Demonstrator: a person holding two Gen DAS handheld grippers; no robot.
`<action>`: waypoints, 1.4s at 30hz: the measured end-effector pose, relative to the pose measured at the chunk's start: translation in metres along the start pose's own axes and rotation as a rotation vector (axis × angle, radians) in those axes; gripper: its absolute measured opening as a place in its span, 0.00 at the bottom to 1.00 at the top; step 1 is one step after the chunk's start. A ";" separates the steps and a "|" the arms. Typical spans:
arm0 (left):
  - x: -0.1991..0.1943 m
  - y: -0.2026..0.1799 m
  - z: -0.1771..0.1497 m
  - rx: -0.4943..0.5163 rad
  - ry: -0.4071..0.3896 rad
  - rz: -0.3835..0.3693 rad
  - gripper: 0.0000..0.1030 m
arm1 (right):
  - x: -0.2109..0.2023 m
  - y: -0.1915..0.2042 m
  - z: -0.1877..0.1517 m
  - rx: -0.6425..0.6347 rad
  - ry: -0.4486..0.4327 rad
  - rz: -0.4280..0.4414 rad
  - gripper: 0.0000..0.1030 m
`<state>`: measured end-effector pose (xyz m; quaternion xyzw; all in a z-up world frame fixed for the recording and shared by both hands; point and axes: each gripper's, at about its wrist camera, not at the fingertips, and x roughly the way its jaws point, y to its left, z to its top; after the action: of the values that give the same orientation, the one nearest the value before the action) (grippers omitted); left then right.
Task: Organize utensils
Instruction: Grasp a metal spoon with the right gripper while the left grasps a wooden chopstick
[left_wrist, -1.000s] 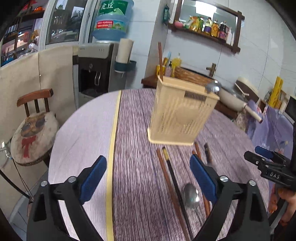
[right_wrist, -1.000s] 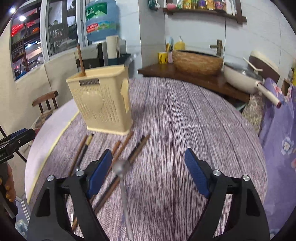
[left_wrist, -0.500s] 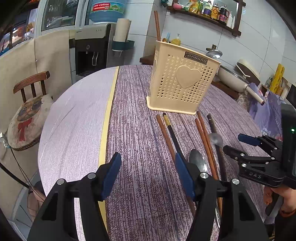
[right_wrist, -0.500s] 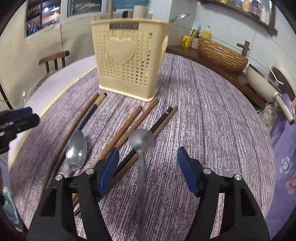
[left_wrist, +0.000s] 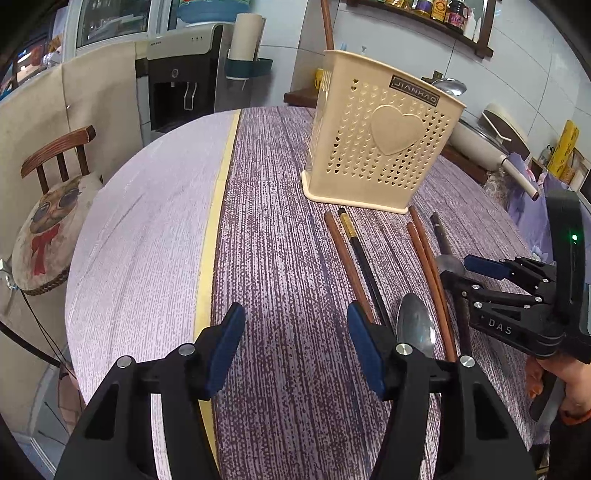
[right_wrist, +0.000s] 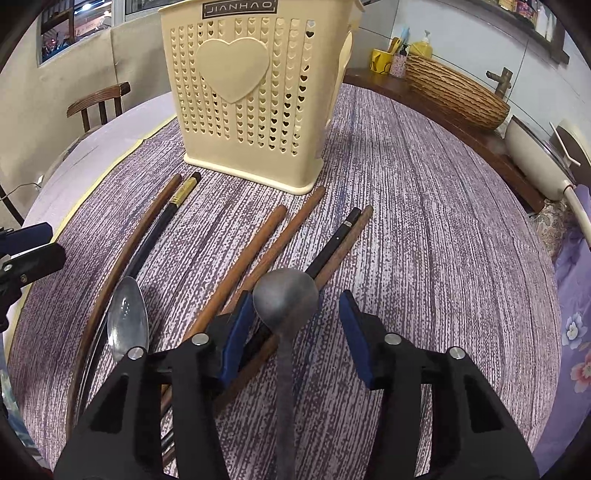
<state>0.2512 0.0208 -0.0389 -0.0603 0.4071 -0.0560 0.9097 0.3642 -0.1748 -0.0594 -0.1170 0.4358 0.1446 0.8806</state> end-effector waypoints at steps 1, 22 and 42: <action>0.003 -0.001 0.002 -0.002 0.007 -0.004 0.54 | 0.000 -0.001 0.001 0.000 0.002 0.002 0.38; 0.052 -0.032 0.034 0.054 0.089 0.011 0.32 | -0.025 -0.016 -0.005 0.078 -0.045 0.032 0.36; 0.074 -0.036 0.058 0.126 0.130 0.146 0.24 | -0.033 -0.022 -0.007 0.125 -0.064 0.033 0.36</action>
<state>0.3416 -0.0224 -0.0495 0.0306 0.4643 -0.0189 0.8850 0.3480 -0.2029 -0.0349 -0.0500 0.4177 0.1355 0.8970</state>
